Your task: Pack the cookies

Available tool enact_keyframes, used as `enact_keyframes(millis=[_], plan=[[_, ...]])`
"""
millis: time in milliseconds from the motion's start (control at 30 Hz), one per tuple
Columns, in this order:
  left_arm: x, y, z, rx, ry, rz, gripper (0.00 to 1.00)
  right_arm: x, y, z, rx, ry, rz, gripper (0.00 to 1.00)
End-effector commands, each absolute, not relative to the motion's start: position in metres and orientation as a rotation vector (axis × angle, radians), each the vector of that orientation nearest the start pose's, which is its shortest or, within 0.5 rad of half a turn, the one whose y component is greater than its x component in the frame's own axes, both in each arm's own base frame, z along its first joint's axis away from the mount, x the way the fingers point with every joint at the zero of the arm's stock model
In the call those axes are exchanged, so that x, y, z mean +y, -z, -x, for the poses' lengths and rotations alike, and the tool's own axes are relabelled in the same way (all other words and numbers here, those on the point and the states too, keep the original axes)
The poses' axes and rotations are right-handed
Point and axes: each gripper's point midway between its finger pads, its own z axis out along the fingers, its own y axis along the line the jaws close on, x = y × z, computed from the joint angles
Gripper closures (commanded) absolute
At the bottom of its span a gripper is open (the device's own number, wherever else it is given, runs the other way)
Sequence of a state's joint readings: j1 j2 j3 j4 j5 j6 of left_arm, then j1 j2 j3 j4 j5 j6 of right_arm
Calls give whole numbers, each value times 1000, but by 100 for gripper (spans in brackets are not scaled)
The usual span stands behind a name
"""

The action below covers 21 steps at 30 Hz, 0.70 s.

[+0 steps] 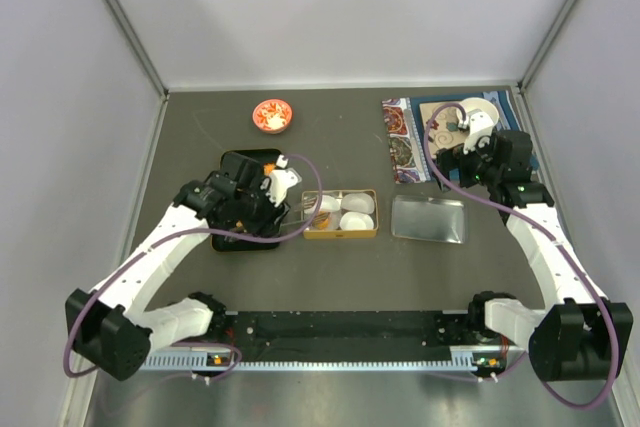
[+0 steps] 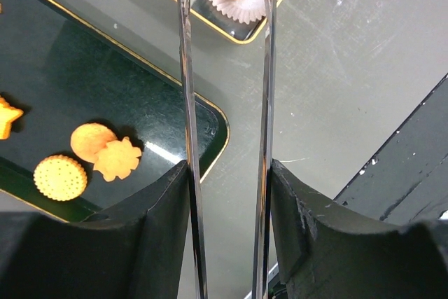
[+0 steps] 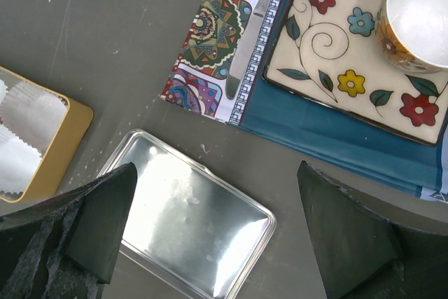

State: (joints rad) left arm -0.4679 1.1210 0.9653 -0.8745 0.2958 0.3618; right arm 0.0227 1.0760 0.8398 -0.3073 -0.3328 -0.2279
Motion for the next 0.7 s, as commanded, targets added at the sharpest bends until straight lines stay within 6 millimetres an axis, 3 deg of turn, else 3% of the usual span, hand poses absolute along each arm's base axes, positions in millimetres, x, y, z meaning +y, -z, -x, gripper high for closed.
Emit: enact_keyframes(millis=[0,367,667], plan=[[-151,-182,-221,2208,397,-1059,48,53,-207,-342,1990,-206,462,1],[-117,-199,-236,2150,203,-867,51,53,-207,-342,1989,-209,463,1],[-71,-193,-244,2217,130,-700,51,54,-208,-341,1987,-215,466,1]])
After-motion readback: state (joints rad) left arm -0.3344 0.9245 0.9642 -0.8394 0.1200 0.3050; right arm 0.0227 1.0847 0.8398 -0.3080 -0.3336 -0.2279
